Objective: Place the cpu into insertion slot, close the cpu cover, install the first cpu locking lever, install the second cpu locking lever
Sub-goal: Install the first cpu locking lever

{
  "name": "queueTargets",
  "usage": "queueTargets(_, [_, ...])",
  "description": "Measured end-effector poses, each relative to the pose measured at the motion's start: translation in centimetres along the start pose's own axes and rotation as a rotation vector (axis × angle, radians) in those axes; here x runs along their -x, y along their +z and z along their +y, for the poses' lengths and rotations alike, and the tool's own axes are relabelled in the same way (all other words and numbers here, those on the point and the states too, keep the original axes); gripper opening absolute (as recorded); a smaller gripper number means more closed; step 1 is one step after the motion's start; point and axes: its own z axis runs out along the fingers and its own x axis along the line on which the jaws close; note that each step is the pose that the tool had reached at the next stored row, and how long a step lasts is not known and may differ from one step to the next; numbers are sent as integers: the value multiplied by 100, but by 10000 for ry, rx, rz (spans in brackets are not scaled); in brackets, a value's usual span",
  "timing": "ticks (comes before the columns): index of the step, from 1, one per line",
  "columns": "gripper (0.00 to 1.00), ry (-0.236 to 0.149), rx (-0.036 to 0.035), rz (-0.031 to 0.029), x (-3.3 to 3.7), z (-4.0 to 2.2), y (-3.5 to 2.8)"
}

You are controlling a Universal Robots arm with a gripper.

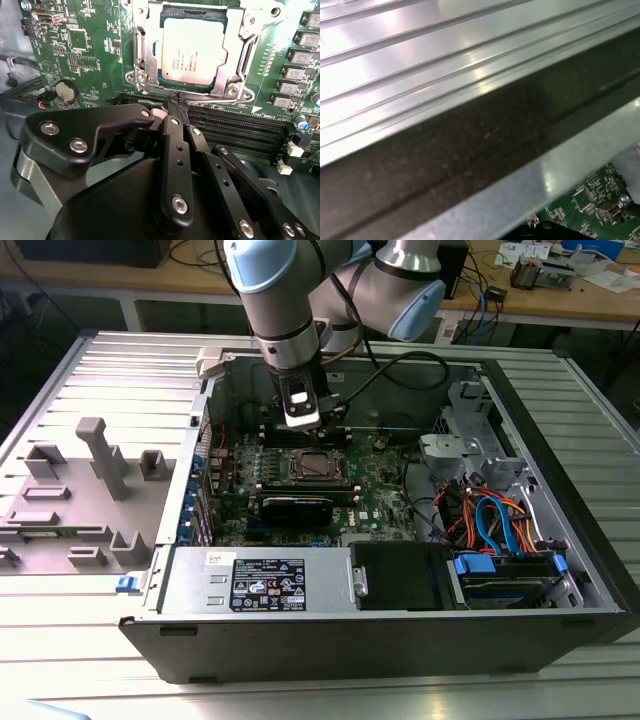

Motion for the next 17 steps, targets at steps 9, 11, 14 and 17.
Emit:
queueTargets(9, [11,112,-218,-115,-14,4,35])
queueTargets(11, [11,151,-226,-122,-17,9,39])
queueTargets(14, [11,210,-240,-132,-22,16,43])
queueTargets(17, [11,274,-269,-151,-13,23,47])
